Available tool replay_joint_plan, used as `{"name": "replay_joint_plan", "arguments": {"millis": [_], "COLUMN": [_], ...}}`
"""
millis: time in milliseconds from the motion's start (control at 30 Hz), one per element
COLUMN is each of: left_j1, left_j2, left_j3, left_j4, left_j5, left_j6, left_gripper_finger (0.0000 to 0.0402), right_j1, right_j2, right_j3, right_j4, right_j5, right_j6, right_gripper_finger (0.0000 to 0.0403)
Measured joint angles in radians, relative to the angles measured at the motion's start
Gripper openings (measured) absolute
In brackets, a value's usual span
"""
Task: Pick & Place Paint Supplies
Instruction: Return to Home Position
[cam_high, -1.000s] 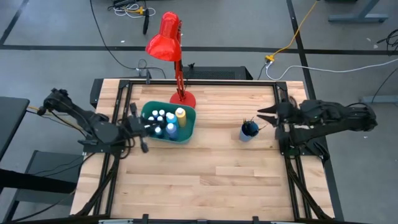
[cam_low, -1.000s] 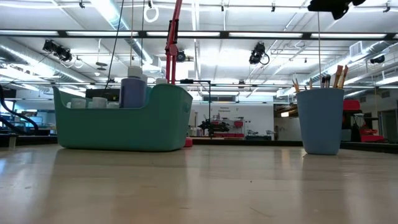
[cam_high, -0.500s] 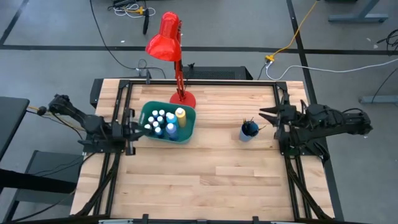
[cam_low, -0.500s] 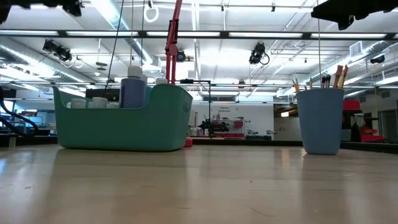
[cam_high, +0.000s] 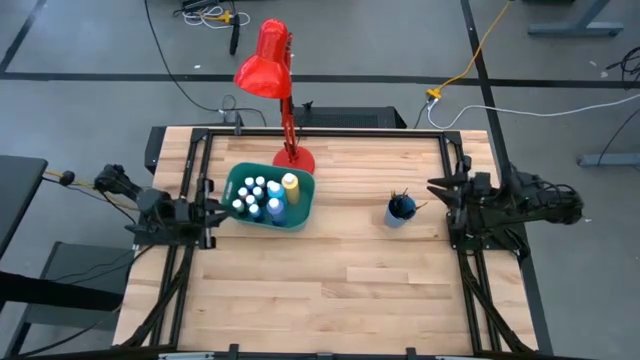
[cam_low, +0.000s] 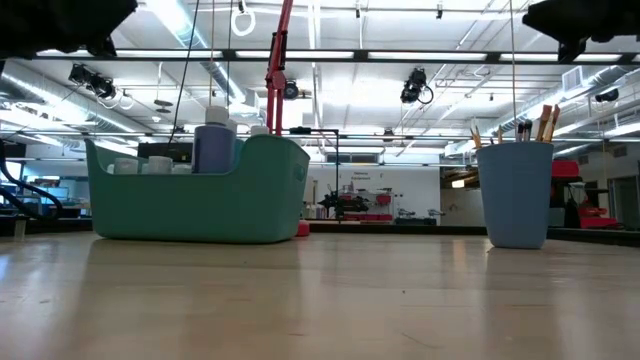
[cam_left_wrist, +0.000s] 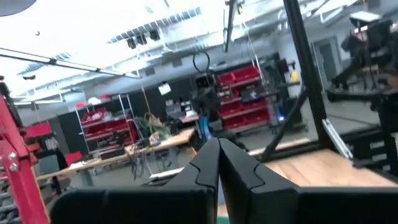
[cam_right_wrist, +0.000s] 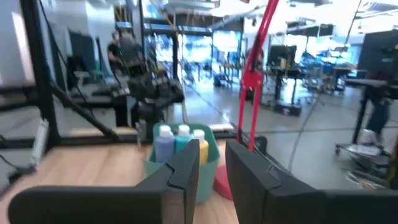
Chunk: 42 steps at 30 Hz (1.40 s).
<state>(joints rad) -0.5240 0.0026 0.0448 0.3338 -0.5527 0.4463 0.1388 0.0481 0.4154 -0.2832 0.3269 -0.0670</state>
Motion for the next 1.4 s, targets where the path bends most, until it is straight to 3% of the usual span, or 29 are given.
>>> {"name": "replay_joint_plan", "arguments": {"millis": [233,467,833,1400], "left_j1": [0.000,0.000,0.000,0.000], "left_j2": [0.004,0.006,0.006,0.006], "left_j3": [-0.036,-0.037,-0.037,-0.037], "left_j4": [0.020,0.005,-0.008,-0.007], "left_j5": [0.059,0.036,0.041,0.041], "left_j6": [-0.050,-0.073,-0.107,-0.107], "left_gripper_finger": [0.0017,0.0018,0.0018,0.0018], "right_j1": [0.000,0.000,0.000,0.000], "right_j2": [-0.047,-0.046,-0.046,-0.041], "right_j3": [-0.095,-0.256,-0.398,-0.400], "right_j4": [0.097,0.315,0.436,0.410], "right_j5": [-0.016,-0.185,-0.308,-0.318], "right_j6": [0.035,0.052,0.070,0.112], "right_gripper_finger": [0.0087,0.0087,0.0087,0.0087]}}
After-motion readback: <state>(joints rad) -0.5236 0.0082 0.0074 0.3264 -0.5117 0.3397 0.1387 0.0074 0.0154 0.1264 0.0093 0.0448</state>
